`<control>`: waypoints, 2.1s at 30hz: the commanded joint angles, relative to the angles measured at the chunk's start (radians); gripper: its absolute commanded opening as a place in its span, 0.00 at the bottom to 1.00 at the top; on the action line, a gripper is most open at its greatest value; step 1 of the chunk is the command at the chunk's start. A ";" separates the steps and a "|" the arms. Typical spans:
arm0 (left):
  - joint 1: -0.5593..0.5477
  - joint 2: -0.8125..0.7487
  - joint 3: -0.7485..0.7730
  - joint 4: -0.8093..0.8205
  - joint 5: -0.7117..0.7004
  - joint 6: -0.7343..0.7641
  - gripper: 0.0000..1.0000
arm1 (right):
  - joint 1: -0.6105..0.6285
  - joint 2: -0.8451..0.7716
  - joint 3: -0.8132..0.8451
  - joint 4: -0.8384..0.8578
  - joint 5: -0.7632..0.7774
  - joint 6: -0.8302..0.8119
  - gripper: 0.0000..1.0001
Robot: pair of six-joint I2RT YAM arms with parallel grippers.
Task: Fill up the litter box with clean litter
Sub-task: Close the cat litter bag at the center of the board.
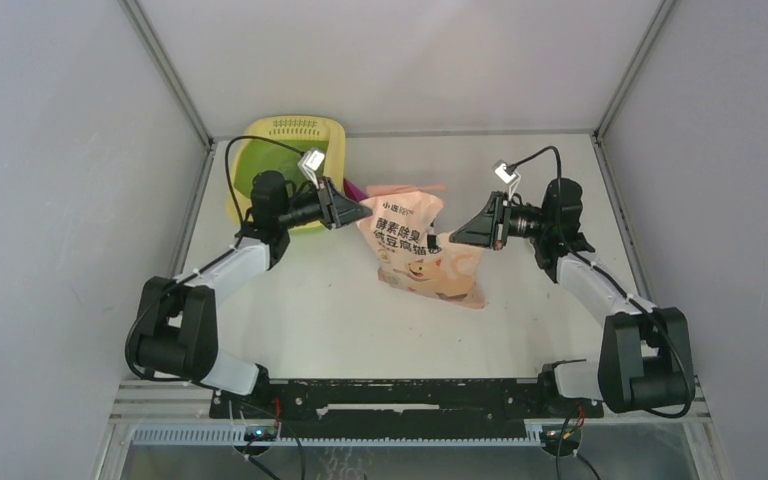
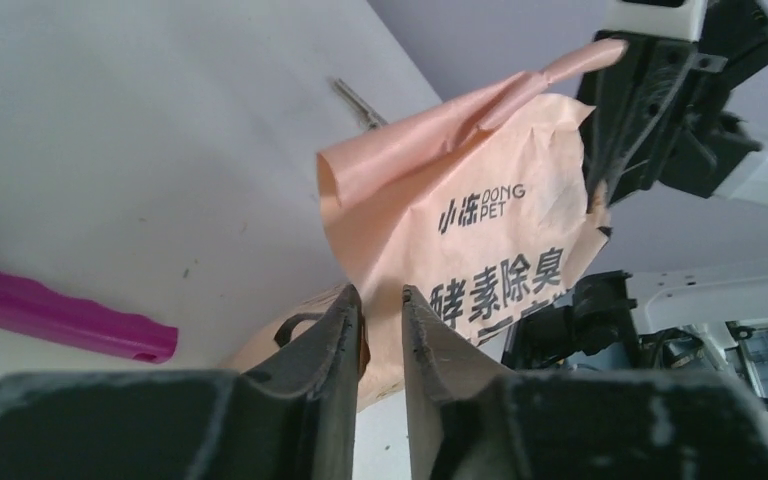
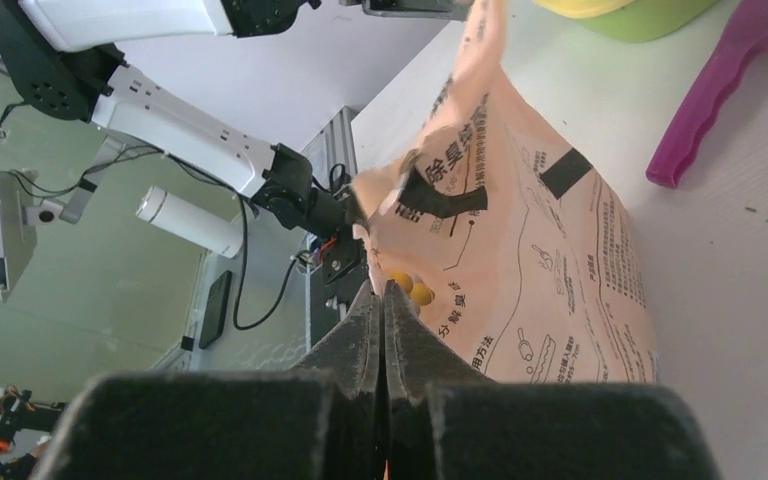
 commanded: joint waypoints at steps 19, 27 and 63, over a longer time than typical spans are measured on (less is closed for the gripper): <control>-0.036 0.298 0.492 0.220 0.139 -0.306 0.13 | -0.154 0.283 0.439 0.107 0.028 0.143 0.00; -0.038 0.306 0.395 0.033 0.029 -0.132 0.13 | -0.094 0.263 0.319 -0.148 0.134 -0.144 0.00; -0.314 -0.114 -0.126 -0.565 -0.620 0.121 0.13 | 0.001 -0.052 -0.235 -0.692 0.481 -0.179 0.00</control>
